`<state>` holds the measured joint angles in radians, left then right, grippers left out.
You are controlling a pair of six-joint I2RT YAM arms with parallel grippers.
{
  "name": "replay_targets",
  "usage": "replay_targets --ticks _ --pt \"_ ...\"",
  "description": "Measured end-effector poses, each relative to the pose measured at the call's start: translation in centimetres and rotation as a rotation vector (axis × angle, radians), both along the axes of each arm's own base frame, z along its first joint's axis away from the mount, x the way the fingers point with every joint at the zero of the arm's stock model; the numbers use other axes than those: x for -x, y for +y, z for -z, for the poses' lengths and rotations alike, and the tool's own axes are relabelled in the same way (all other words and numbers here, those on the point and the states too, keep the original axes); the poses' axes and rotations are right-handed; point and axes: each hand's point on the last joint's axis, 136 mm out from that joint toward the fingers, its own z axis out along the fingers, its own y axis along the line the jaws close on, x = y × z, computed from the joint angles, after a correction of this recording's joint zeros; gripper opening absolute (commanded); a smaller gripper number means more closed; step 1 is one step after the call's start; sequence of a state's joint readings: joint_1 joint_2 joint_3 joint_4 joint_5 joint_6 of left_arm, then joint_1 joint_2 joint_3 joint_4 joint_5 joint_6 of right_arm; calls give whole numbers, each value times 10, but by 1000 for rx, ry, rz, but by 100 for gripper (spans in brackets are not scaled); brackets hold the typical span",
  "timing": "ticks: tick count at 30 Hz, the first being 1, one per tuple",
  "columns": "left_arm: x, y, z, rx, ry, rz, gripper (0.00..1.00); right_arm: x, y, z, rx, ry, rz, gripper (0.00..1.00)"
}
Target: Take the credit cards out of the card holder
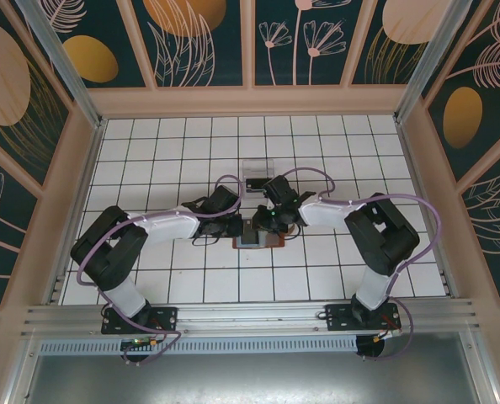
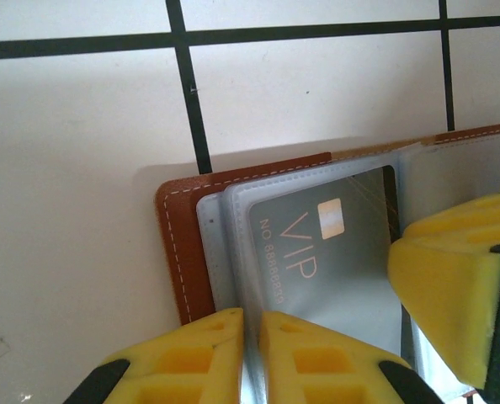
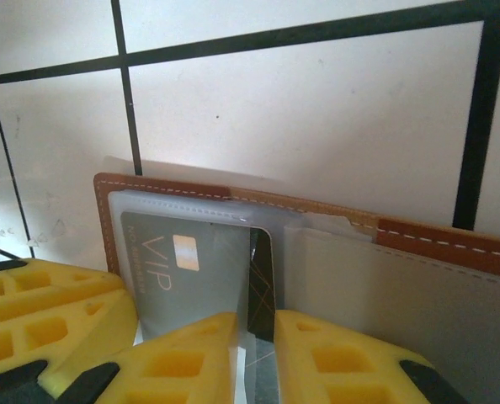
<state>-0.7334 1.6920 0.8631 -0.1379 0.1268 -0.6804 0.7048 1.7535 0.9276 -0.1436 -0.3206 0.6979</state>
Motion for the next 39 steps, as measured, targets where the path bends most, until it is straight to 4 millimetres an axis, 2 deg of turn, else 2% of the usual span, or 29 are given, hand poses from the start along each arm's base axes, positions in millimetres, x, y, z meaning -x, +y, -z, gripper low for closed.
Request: replay_targets --ticks 13,19,24,39 --pt "-1 -1 0 0 1 0 15 1 0 -1 -168 -2 0 20" --pt "-1 -1 1 -1 1 0 15 1 2 -4 -223 4 -4 24" --pt "-1 -1 0 -1 1 0 15 1 1 -3 -218 4 -5 29" --pt "-3 -3 1 -1 2 0 15 2 4 -3 -121 -2 -77 33"
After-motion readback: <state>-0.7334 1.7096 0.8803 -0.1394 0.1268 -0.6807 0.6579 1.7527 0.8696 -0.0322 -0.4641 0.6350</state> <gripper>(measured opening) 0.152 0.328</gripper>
